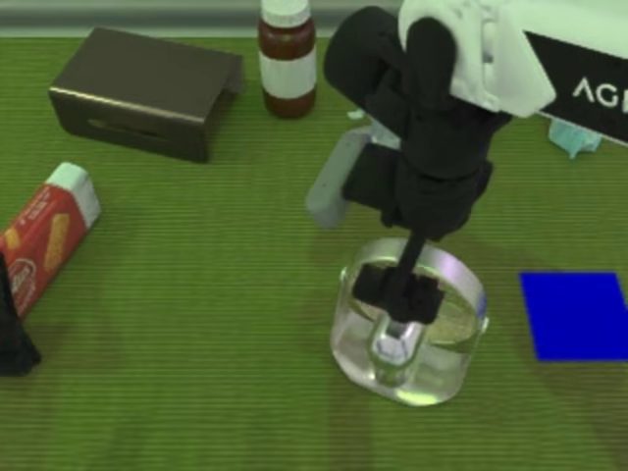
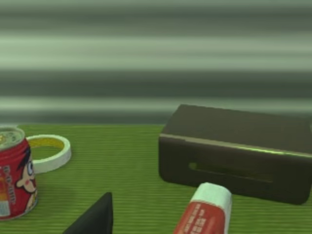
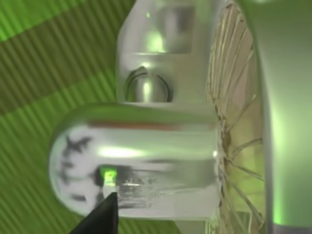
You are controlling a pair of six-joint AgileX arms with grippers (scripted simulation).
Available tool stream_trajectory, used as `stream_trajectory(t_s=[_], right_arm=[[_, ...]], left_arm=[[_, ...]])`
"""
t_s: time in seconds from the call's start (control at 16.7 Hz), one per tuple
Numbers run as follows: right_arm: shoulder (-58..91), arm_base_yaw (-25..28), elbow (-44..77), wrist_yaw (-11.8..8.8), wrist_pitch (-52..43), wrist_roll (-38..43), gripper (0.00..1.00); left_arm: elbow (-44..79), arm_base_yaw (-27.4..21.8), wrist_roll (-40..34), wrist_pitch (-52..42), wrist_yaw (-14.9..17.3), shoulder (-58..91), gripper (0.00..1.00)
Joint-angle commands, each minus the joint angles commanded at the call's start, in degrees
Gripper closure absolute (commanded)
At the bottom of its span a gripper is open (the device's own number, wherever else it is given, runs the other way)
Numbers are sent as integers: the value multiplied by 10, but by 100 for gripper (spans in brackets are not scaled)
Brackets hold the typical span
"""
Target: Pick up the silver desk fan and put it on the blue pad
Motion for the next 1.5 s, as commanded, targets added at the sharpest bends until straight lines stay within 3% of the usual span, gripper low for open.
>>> stream_trajectory(t_s=[0.66, 1.26, 1.5], right_arm=[[0, 0, 0, 0, 0, 0, 98], [0, -1, 2, 0, -2, 0, 100], [6, 2, 68, 0, -63, 0, 100]], left_arm=[[0, 0, 0, 0, 0, 0, 0], [0, 0, 0, 0, 0, 0, 0], [0, 0, 0, 0, 0, 0, 0]])
